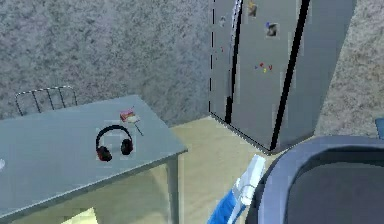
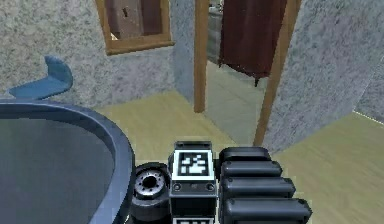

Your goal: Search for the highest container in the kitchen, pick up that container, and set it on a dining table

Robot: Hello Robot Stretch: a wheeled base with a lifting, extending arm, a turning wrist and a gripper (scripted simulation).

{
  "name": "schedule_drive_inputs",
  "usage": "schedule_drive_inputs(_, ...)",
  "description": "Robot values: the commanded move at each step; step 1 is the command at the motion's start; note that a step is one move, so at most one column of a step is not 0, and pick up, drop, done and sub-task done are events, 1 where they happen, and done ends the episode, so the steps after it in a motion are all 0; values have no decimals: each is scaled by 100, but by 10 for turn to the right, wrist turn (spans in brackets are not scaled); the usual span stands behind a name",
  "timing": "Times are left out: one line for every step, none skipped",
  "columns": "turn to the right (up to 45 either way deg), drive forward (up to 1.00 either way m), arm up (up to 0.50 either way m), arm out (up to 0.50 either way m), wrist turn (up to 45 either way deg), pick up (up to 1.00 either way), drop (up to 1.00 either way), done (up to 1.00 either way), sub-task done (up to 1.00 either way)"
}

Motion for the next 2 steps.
schedule_drive_inputs(-120, 0, 0, 0, 0, 0, 0, 0, 0)
schedule_drive_inputs(0, 35, 0, 0, 0, 0, 0, 0, 0)
